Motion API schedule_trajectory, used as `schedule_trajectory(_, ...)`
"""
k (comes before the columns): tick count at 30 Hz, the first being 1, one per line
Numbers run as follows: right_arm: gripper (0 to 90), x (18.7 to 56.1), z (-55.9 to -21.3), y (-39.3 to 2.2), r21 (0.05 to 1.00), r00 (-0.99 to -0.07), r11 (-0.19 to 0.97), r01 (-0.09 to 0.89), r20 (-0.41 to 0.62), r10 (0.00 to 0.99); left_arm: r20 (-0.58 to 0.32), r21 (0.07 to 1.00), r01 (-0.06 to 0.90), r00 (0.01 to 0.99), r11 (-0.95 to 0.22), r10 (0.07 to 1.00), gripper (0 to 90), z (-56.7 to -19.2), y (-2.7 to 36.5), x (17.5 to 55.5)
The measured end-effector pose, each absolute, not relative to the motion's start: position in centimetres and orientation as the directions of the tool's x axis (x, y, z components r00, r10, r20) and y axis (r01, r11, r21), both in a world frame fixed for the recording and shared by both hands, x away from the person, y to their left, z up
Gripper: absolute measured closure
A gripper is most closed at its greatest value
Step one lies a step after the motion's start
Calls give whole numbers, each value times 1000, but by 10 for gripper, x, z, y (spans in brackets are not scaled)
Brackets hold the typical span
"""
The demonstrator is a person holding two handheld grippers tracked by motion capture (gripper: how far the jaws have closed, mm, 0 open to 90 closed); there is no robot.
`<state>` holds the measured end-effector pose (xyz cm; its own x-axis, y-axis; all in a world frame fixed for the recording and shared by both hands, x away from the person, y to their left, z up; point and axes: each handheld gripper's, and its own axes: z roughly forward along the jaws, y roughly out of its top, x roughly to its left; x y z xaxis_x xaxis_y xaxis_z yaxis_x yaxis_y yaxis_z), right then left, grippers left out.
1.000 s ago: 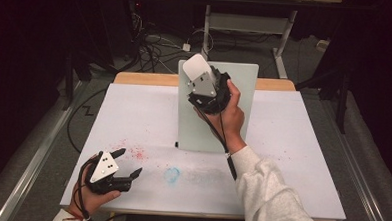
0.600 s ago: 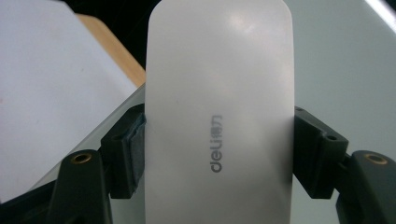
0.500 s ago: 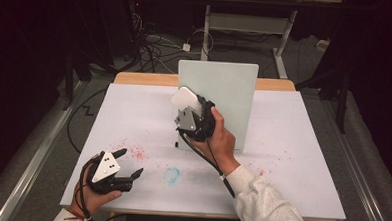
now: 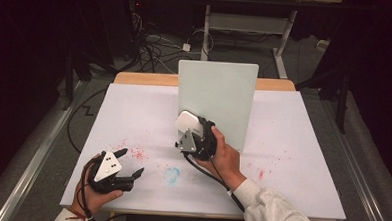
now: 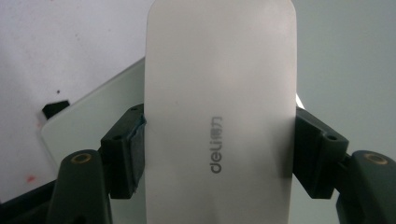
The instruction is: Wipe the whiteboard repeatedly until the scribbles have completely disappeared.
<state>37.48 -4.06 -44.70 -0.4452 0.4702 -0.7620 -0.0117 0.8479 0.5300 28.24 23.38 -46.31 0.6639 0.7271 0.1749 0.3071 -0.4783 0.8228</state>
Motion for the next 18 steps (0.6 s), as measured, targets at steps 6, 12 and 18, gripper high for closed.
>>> schedule_trajectory(6,307,372,-448,-61,553,-466,833,21,-732,497,179,815,312,665,-487,725,191,-465,232,284)
schedule_trajectory(12,307,372,-435,-85,593,-437,804,39,-714,547,201,812,294,669,-503,715,191,-465,231,285)
schedule_trajectory(18,307,366,-425,-98,621,-417,784,19,-707,571,202,810,294,673,-507,712,192,-465,231,286)
